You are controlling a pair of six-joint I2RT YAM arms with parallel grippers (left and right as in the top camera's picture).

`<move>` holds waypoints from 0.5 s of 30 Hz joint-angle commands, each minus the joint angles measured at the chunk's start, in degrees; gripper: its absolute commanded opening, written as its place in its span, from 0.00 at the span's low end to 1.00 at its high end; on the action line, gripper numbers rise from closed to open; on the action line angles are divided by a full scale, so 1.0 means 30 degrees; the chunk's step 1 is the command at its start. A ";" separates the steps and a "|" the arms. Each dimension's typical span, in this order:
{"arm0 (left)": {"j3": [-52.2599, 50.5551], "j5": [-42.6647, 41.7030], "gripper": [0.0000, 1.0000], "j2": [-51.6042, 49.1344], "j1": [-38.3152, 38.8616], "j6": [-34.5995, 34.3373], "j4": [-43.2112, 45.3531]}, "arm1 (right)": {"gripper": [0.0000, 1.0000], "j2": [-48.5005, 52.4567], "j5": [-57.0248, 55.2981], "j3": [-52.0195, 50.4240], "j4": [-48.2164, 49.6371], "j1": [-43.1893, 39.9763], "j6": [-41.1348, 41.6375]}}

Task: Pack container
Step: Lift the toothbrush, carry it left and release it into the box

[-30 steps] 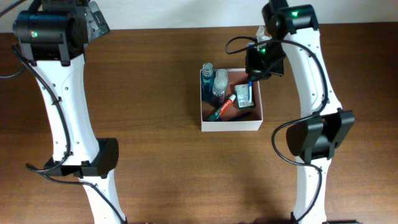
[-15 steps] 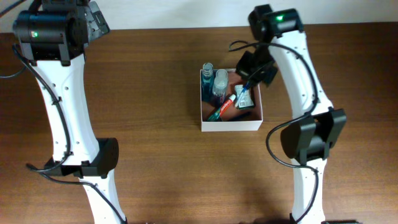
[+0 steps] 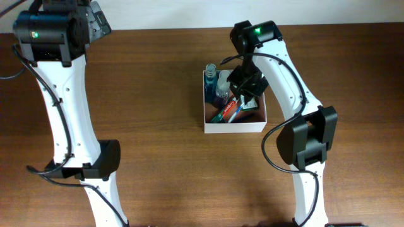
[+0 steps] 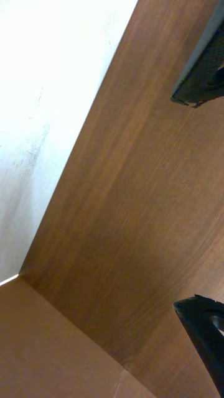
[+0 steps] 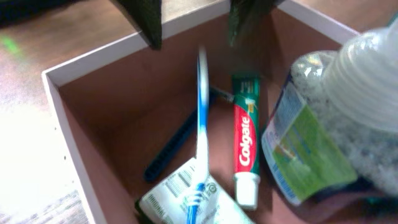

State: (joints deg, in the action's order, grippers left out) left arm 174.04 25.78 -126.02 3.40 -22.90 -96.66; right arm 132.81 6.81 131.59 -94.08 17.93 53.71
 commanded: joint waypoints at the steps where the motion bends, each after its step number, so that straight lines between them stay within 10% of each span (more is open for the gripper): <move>1: -0.0073 0.0262 0.99 -0.0022 -0.0066 0.0226 -0.0007 | 0.41 -0.0109 -0.0452 -0.0153 0.0146 0.0007 0.0386; 15: -0.0073 0.0262 1.00 -0.0022 -0.0066 0.0233 -0.0007 | 0.47 -0.0911 0.0313 -0.0080 -0.1093 -0.2521 -0.4160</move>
State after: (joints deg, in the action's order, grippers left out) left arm 174.04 25.78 -126.02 3.40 -22.92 -96.66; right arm 132.81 6.76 131.59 -97.03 14.04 47.92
